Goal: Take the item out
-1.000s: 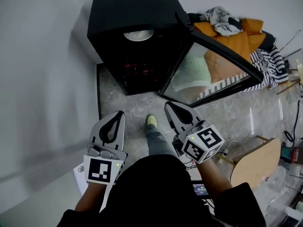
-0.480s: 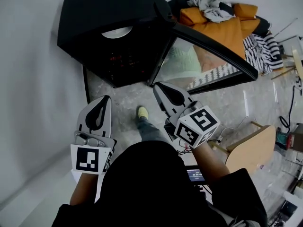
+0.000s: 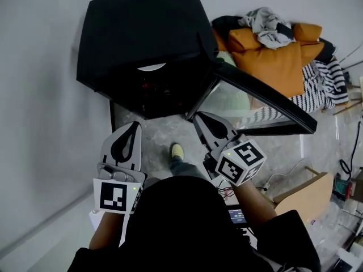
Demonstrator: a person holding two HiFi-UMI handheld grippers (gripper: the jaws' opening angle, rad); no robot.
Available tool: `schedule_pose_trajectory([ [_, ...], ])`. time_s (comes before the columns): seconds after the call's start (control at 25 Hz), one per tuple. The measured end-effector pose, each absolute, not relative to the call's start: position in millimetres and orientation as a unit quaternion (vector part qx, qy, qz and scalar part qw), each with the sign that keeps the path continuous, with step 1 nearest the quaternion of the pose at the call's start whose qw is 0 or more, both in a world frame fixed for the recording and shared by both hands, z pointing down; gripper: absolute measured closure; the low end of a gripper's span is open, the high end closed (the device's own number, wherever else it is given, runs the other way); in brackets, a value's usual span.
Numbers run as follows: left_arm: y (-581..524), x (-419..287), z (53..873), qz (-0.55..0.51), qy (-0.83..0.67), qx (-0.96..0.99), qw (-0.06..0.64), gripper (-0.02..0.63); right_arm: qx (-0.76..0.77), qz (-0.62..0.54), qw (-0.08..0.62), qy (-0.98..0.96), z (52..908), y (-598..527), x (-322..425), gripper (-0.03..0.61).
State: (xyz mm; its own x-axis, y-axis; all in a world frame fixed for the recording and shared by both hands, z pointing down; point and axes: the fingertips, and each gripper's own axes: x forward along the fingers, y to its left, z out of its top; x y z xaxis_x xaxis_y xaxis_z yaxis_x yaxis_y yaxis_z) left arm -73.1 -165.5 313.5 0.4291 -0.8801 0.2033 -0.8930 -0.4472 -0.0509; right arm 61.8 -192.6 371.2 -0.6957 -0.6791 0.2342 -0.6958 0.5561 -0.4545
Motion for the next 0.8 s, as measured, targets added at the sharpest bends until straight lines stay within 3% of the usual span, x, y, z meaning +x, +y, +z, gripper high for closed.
schedule_pose_trajectory([
  [0.8,-173.1,-80.9,314.1,0.111,-0.528,0.842,0.021,0.604,0.375,0.280,0.004,-0.884,377.3,-212.3,42.9,0.572],
])
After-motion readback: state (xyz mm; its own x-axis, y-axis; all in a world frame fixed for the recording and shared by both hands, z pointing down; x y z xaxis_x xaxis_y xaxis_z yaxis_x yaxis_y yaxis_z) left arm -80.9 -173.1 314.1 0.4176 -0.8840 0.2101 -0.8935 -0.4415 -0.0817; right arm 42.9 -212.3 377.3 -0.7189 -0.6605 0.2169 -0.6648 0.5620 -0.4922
